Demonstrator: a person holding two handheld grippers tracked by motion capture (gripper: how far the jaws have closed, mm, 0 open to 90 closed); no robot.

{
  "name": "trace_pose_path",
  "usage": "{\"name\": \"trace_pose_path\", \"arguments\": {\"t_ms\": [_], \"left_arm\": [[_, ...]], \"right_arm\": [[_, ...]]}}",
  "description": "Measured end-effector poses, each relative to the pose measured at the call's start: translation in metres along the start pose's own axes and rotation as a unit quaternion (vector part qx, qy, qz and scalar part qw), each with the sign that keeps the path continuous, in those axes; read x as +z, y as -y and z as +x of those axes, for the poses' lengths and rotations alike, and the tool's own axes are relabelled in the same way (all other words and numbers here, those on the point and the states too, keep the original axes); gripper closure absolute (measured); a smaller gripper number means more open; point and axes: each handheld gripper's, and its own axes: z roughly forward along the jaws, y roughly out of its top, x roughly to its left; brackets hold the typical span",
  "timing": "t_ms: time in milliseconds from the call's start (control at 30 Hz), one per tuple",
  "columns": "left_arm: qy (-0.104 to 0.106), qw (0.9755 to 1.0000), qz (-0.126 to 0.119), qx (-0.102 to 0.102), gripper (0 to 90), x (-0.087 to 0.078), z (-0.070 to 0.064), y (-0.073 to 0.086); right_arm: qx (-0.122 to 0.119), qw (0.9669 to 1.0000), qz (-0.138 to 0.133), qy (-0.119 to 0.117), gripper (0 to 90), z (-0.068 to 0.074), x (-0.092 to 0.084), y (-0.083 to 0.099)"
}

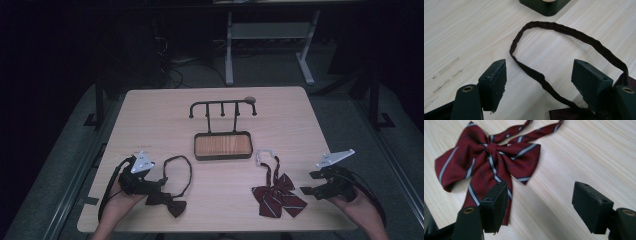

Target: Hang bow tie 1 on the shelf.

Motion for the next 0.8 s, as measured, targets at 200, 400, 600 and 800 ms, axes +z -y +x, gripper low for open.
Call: {"name": "trace_pose_path", "arguments": {"t_ms": [200,400,600,800], "left_arm": [[0.003,1.0,-0.002,0.003,28.7,0.001,-0.001,0.0],[0.005,1.0,-0.001,0.002,28.7,0.001,-0.001,0.001],[0.002,1.0,-0.003,-0.001,28.5,0.0,-0.001,0.001],[0.003,1.0,-0.003,0.005,28.2,0.001,0.0,0.0]], "right_arm": [[-0.001,1.0,0.002,-0.008,28.5,0.005,0.002,-0.004],[-0.015,0.9998,0.01,-0.008,28.7,0.014,0.004,-0.014],[-0.024,0.9996,0.005,-0.016,29.6,0.018,0.003,-0.024],[-0.029,0.9992,0.004,-0.027,29.6,0.024,0.0,-0.034]]}}
